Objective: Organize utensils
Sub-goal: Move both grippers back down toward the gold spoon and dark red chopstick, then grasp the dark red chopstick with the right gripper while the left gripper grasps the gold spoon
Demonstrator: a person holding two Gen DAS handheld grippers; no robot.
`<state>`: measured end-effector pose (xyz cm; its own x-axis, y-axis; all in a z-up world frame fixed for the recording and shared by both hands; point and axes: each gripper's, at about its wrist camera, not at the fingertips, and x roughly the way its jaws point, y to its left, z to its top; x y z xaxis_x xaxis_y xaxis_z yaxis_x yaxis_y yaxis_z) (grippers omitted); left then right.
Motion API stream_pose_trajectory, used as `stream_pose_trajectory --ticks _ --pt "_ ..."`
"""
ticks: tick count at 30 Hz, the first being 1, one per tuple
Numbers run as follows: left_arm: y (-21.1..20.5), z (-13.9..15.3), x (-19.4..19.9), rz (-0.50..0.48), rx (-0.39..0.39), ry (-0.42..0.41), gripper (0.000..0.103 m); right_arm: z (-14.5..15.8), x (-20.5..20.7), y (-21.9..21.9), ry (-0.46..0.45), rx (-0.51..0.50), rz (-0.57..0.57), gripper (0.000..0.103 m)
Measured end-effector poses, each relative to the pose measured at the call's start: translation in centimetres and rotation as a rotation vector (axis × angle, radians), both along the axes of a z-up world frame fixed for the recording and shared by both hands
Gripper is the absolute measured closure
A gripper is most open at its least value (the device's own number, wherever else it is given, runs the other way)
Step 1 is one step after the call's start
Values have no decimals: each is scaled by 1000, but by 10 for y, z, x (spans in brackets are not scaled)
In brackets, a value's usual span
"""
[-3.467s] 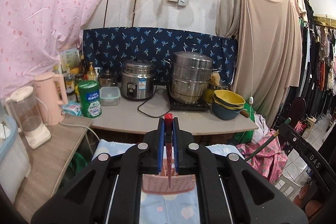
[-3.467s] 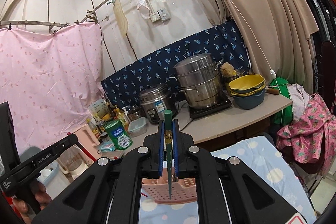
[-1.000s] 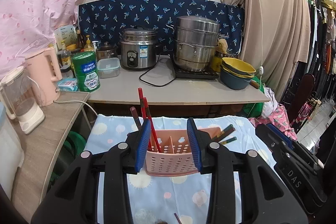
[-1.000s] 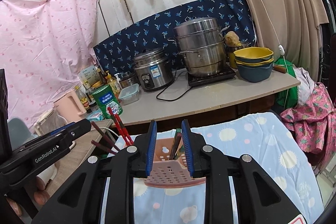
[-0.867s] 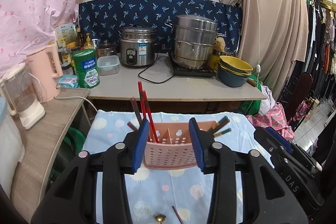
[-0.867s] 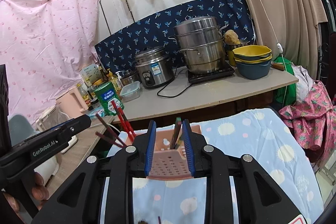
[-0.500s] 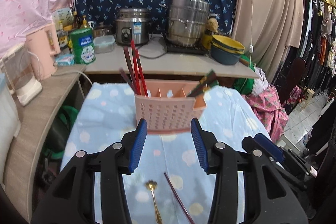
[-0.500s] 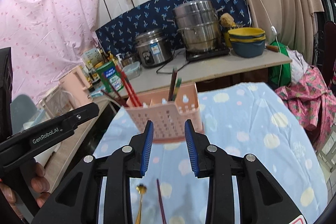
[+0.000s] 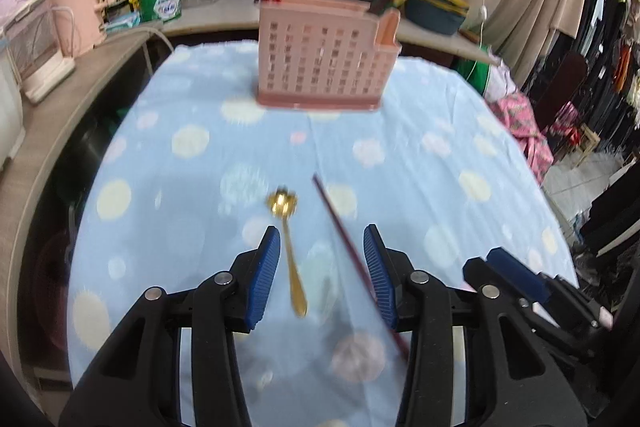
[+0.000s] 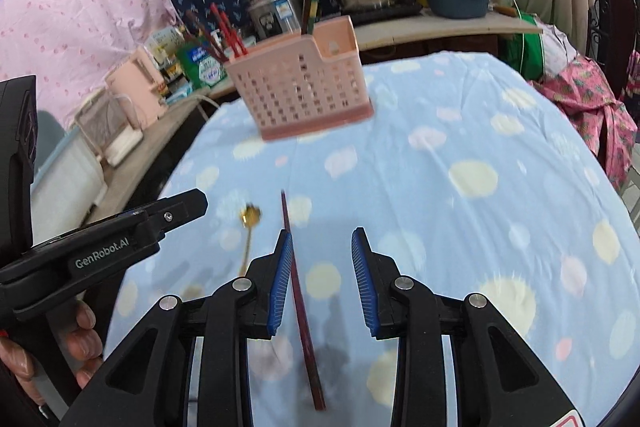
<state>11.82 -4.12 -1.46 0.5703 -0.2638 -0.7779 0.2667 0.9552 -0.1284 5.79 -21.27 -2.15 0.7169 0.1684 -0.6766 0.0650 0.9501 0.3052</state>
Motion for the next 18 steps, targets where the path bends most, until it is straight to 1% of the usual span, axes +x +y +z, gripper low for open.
stream_pose_trajectory --ticks 4,7,9,13,18 --pt "8 -30 -14 13 15 63 62 -20 -16 9 45 -27 22 73" --pt "10 -46 -23 22 35 90 62 -34 -26 16 80 -37 41 73" --pt "11 -52 -28 27 45 97 62 -42 -30 21 102 -37 56 73" --pt "14 -61 -36 37 40 113 62 -56 -39 30 136 -39 80 73" --pt "18 -70 -41 46 40 124 62 -64 -43 37 153 -51 97 73"
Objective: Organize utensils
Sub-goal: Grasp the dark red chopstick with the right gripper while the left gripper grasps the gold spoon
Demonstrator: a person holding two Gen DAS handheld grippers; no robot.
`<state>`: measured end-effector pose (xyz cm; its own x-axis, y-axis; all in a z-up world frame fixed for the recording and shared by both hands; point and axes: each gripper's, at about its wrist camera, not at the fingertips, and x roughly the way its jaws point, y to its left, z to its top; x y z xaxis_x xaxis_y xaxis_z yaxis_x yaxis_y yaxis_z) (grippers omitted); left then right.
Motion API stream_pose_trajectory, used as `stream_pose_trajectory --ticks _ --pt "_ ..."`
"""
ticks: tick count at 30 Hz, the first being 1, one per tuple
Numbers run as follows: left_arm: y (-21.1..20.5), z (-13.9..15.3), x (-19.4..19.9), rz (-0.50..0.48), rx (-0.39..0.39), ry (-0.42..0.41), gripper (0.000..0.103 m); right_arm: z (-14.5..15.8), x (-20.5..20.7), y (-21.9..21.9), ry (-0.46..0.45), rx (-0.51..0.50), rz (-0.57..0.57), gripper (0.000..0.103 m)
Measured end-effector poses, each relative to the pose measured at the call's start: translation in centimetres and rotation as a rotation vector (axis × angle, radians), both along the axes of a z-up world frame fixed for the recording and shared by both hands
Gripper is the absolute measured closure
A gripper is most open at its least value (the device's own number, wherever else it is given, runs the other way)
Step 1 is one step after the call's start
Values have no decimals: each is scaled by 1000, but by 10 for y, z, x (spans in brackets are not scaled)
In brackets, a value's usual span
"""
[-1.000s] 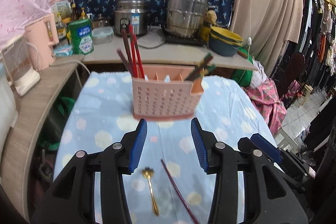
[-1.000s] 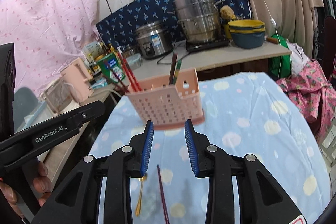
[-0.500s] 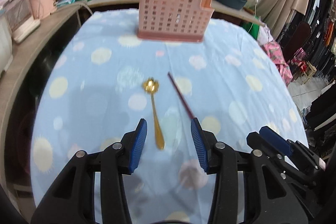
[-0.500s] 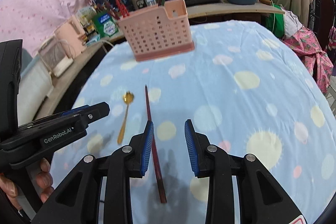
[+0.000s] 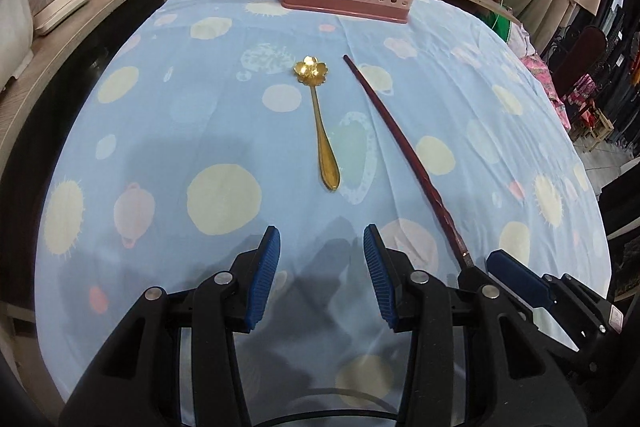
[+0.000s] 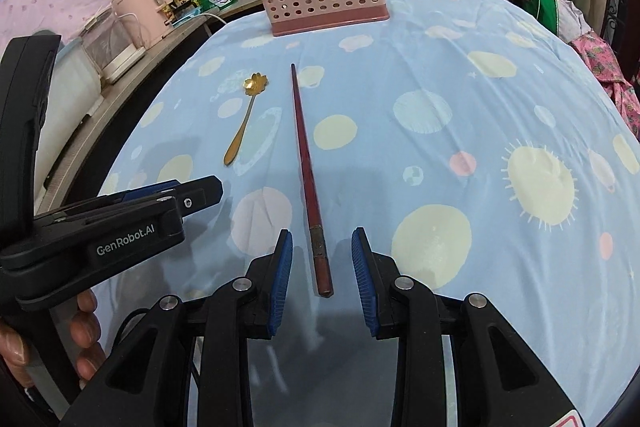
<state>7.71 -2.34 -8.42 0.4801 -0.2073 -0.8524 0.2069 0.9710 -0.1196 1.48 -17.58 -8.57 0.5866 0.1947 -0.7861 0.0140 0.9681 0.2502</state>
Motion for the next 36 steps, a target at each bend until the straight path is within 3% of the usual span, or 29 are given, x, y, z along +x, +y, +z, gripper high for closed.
stream_pose_trajectory --ticks 9,17,36 --pt "5 -4 -1 22 -7 -6 61 -5 -2 8 -4 -41 17 74" --pt "4 -4 4 25 -13 -4 61 -8 -3 6 -18 -82 3 93" --pt "-11 -6 40 32 -31 -8 62 -9 5 -9 -26 -47 -27 96"
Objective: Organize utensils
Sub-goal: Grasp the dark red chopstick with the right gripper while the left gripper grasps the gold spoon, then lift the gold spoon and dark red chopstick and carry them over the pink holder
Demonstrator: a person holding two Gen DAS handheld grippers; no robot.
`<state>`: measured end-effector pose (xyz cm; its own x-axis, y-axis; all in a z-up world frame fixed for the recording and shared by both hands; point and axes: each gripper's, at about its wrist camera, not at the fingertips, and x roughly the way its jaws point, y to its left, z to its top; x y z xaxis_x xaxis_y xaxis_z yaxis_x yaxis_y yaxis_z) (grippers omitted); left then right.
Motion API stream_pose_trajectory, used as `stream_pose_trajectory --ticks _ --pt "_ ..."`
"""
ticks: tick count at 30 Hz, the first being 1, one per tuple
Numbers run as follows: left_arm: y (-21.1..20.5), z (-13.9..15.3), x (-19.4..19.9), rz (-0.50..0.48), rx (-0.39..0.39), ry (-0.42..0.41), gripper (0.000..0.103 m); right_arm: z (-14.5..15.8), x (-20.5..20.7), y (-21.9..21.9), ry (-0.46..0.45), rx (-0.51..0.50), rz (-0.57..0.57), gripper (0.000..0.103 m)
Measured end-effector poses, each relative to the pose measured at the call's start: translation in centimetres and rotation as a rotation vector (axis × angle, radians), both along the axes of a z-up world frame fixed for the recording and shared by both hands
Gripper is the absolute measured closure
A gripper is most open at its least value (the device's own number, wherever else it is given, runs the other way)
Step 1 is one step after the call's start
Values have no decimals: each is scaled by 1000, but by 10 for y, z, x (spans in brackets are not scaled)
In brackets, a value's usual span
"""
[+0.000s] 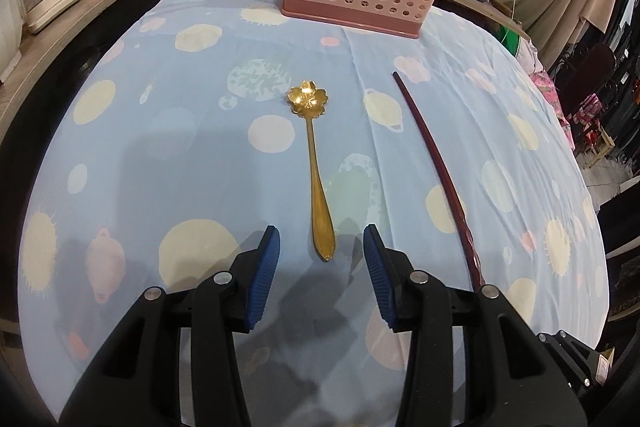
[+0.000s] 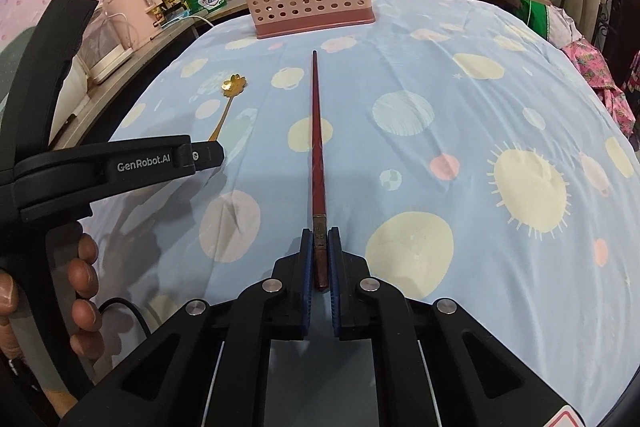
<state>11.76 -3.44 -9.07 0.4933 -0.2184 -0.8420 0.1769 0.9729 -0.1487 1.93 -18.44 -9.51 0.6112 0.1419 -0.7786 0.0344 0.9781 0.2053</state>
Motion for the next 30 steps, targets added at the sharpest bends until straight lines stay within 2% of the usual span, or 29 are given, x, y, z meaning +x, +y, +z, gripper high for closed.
stream_pose_trajectory --ticks 1,3,7,14,19,30 --pt "0 0 1 0 3 -2 65 0 0 0 0 1 0 96" --pt "1 -1 1 4 9 -5 79 0 1 0 0 4 0 96" --pt "7 -2 1 8 6 -5 93 0 1 0 0 3 0 96" --pt "11 3 -10 -6 -7 -8 93 0 2 -1 3 5 -1 96" --pt "16 19 -19 -3 -28 -33 93 8 -3 -2 -11 10 -2 96" --pt "30 71 -25 18 -80 -122 95 58 -16 -15 -118 60 -23 96"
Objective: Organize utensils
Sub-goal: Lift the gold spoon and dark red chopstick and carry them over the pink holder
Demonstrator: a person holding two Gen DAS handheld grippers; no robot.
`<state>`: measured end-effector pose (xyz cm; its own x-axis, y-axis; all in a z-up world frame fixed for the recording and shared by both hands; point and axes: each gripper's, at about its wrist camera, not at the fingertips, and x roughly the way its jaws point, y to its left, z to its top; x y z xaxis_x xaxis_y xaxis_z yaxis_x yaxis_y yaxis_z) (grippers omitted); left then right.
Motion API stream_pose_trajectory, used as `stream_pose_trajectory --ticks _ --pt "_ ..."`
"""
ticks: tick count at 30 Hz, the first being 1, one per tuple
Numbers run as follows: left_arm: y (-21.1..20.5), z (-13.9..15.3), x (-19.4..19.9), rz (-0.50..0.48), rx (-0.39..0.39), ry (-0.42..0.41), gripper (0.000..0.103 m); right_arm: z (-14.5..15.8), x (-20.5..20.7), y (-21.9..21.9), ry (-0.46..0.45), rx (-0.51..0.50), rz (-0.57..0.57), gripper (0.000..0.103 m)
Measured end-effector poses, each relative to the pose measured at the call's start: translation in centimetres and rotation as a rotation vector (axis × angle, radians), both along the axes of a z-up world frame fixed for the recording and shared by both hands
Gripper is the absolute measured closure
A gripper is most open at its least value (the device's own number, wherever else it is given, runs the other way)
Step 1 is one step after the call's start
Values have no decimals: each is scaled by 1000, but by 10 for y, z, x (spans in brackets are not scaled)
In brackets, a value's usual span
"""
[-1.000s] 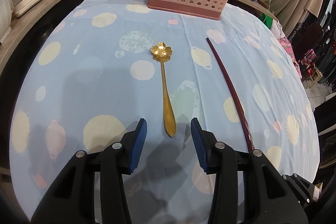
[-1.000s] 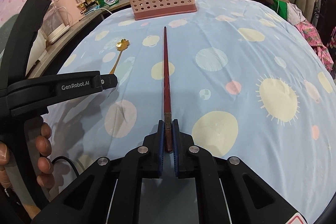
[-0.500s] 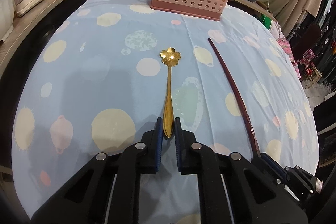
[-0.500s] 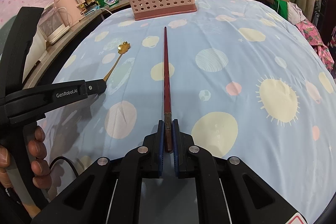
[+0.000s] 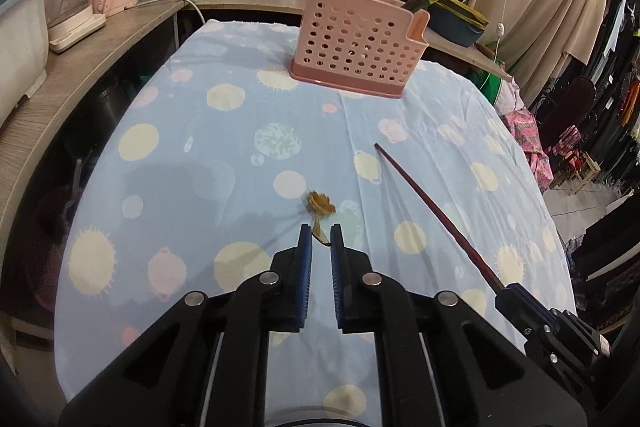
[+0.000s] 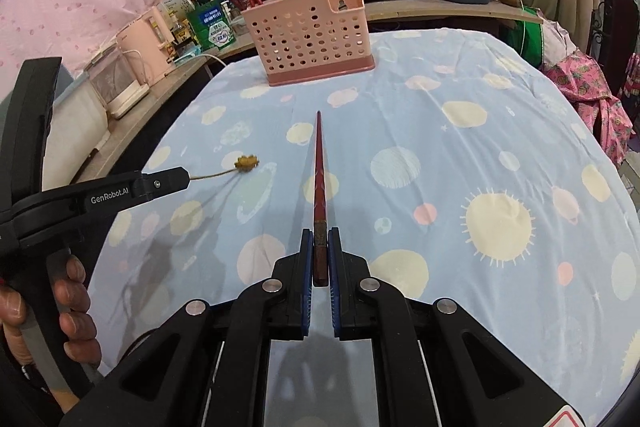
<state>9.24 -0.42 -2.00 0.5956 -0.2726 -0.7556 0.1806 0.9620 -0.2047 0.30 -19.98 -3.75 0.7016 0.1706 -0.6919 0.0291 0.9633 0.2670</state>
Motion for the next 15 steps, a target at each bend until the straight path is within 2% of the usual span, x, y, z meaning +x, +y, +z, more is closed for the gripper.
stream_pose_trajectory --ticks 2,10,15 --pt "2 8 1 1 -7 -13 102 11 0 -4 -22 12 -7 96" --pt "3 23 6 -3 -2 -38 102 53 3 -22 -119 48 -43 96" --pt "1 42 10 -14 -7 -69 102 81 10 -34 -174 69 -63 96"
